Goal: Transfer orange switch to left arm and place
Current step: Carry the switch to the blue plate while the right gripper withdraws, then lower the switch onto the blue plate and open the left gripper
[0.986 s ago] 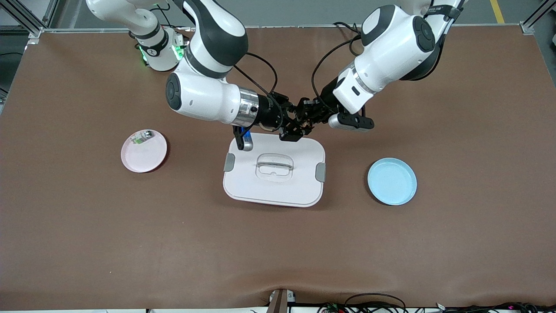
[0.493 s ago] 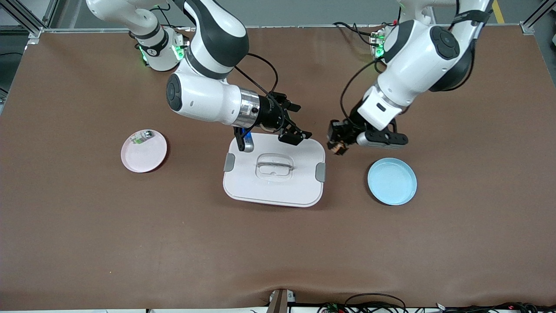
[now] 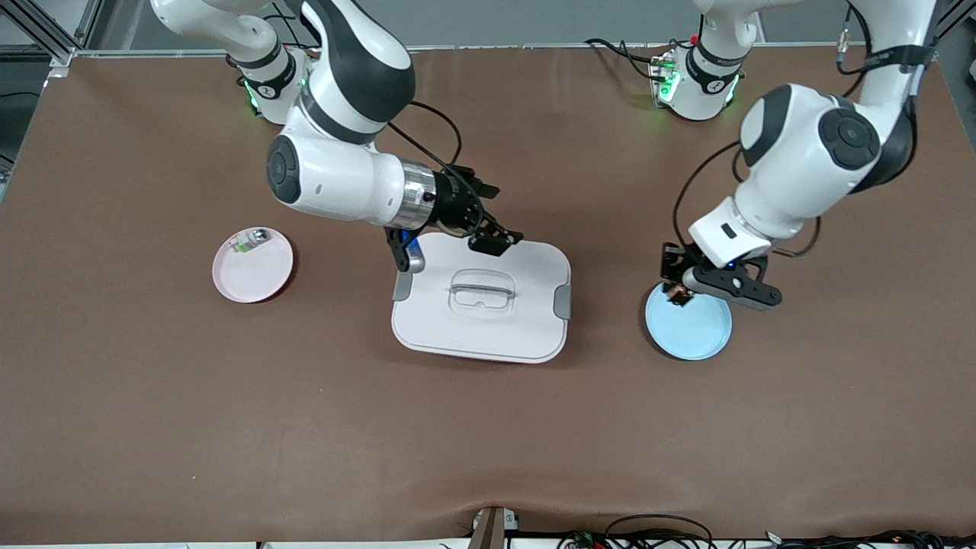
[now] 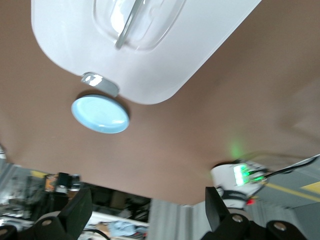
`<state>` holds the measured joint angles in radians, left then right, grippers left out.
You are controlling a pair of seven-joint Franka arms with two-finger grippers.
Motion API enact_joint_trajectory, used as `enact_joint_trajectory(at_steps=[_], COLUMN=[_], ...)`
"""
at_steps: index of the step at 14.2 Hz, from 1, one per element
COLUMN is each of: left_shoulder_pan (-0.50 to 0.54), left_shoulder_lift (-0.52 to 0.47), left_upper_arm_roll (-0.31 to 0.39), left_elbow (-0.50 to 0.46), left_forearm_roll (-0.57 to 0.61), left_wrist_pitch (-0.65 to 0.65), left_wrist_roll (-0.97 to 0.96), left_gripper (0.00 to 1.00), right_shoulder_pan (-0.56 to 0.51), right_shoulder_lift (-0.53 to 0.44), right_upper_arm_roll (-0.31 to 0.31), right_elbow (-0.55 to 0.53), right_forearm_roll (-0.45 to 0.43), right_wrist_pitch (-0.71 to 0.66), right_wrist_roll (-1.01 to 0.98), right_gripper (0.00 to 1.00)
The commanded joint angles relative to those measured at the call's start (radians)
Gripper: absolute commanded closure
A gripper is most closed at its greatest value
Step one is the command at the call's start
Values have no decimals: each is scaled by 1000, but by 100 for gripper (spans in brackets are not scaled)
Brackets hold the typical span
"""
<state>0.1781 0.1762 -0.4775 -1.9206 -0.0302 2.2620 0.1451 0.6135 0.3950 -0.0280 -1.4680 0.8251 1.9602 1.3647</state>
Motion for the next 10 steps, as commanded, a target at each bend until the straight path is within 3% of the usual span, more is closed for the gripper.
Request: enact_joint_trajectory(at_steps=[1,3,8,10], left_shoulder_pan=[38,47,69,66], left_shoulder_lift=[64,107,224,259], left_upper_arm_roll=[-7,-7,-9,-9], left_elbow=[11,11,11,8], left_forearm_roll=[119,203,386,426], left_wrist_pitch=[-12,-12,14,30], left_wrist_roll=[193,301,470,502], left_gripper=[100,100,100,100], right_shoulder_pan=[-66,-90,-187,-215], right_shoulder_lift=[-56,-94,-241,-281], right_upper_arm_roll=[8,8,7,8], right_elbow=[-14,-38,-221,-251], right_forearm_roll=[-78,-156,-222,-343], right_wrist_pitch=[-125,-179,-205,-245], right_wrist_roll=[-85,-142,-427,-543], right_gripper=[0,0,0,0])
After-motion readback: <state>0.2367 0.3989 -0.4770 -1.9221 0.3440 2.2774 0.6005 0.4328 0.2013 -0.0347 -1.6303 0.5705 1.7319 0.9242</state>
